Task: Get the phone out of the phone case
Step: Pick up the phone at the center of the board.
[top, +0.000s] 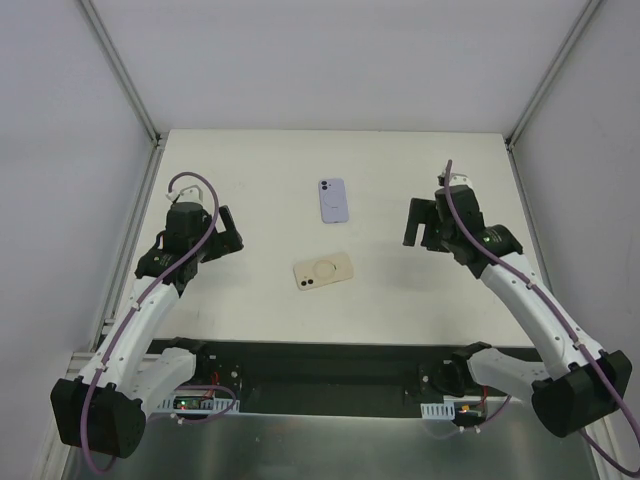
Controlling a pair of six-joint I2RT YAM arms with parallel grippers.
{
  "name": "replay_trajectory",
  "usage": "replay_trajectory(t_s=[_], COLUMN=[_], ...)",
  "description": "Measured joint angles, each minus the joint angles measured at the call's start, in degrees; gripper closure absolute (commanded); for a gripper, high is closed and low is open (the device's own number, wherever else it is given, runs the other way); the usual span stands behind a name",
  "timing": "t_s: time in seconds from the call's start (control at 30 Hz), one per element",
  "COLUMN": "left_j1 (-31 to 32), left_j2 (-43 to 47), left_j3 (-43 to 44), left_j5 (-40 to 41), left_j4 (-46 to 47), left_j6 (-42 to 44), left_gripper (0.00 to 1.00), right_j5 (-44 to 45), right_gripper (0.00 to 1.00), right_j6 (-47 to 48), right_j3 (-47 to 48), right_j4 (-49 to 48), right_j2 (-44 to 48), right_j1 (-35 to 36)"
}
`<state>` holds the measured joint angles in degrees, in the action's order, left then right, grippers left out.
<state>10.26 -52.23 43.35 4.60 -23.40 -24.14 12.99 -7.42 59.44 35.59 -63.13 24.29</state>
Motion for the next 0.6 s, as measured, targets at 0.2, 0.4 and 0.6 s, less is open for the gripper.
replay_trajectory(t_s=[0.2, 0.4, 0.6], left_j1=[0.00, 0.00, 0.20], left_j2=[0.24, -0.74, -5.25], left_j3=[0.00, 0.15, 0.98], left_j5=[-0.55, -2.01, -6.01], left_j4=[-0.26, -2.54, -4.13], left_j6=[0.94, 1.18, 0.85], left_gripper=[0.01, 0.01, 0.01], right_j5=[-0.39, -3.50, -15.15], right_gripper=[0.04, 0.04, 0.04], right_j6=[0.04, 0.92, 6.12], right_j3=[-1.09, -3.15, -5.01], right_j4=[-0.02, -1.97, -6.84], right_j2=[1.11, 2.56, 2.99], right_j1=[0.00, 0.00, 1.42])
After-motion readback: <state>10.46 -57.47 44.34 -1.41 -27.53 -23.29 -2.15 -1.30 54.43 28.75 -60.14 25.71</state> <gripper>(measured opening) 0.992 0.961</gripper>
